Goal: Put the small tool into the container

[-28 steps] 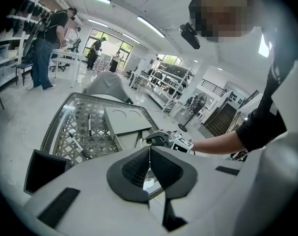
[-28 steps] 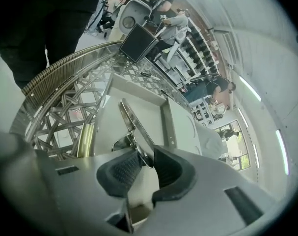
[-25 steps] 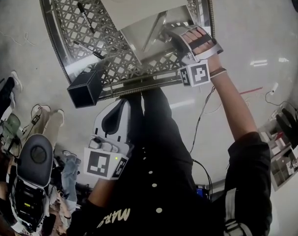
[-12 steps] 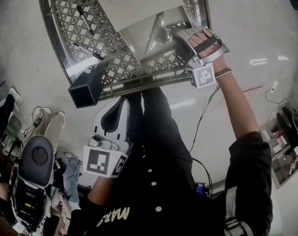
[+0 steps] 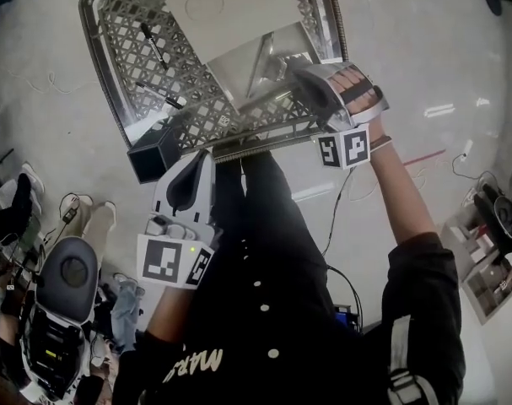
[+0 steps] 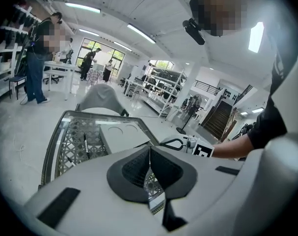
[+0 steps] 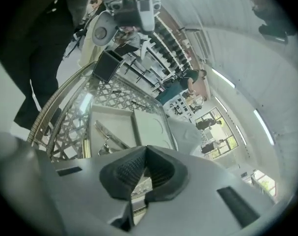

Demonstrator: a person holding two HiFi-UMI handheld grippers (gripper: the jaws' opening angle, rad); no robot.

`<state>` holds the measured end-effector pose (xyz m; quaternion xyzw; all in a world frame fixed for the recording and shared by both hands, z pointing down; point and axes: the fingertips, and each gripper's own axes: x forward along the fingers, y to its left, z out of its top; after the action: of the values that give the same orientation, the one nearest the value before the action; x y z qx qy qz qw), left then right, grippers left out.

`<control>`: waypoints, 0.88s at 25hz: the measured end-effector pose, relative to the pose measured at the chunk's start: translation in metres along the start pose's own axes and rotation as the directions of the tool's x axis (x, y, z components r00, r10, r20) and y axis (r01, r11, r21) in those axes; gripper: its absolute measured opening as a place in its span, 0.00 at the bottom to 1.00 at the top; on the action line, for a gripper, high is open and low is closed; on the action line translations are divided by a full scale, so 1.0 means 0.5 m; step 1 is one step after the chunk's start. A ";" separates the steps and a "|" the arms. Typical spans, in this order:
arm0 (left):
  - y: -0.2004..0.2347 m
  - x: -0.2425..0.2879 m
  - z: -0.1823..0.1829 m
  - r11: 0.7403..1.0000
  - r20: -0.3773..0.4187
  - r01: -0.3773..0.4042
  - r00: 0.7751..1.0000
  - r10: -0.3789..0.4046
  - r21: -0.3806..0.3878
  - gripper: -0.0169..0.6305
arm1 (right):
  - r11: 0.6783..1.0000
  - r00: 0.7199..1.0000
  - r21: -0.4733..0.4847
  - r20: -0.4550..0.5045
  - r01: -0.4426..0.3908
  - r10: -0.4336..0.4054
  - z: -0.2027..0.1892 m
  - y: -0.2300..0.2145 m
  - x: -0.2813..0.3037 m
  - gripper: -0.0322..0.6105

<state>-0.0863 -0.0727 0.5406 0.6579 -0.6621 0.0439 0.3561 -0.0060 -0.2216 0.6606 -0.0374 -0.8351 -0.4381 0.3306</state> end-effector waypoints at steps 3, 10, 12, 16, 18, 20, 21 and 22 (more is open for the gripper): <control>-0.010 -0.005 0.035 1.000 0.026 0.008 1.000 -0.009 0.023 0.07 | 0.996 1.000 0.094 0.010 0.010 -0.011 0.028 -0.042 -0.026 0.07; -0.036 -0.027 0.097 0.994 0.072 0.029 0.997 -0.036 0.108 0.07 | 0.943 0.997 0.326 0.026 0.059 -0.072 0.081 -0.151 -0.101 0.07; -0.041 -0.029 0.116 0.991 0.088 0.034 0.995 -0.045 0.129 0.07 | 0.927 0.995 0.365 0.029 0.082 -0.099 0.098 -0.184 -0.122 0.07; -0.058 -0.035 0.160 0.986 0.128 0.047 0.989 -0.068 0.160 0.07 | 0.883 0.986 0.453 0.042 0.123 -0.158 0.140 -0.250 -0.172 0.07; -0.073 -0.042 0.181 0.983 0.147 0.053 0.986 -0.079 0.175 0.07 | 0.856 0.981 0.499 0.052 0.135 -0.185 0.167 -0.277 -0.201 0.07; -0.089 -0.048 0.201 0.980 0.167 0.058 0.982 -0.091 0.193 0.07 | 0.826 0.975 0.544 0.060 0.148 -0.214 0.193 -0.301 -0.230 0.07; -0.097 -0.052 0.211 0.977 0.176 0.061 0.980 -0.098 0.203 0.07 | 0.810 0.971 0.565 0.063 0.156 -0.231 0.205 -0.312 -0.244 0.07; -0.105 -0.055 0.221 0.975 0.185 0.064 0.977 -0.105 0.214 0.07 | 0.794 0.967 0.585 0.064 0.164 -0.247 0.216 -0.321 -0.258 0.07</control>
<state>-0.0882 -0.1145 0.4223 0.7201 -0.6569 0.0326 0.2209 -0.0183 -0.2093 0.4288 0.1251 -0.9478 -0.1954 0.2186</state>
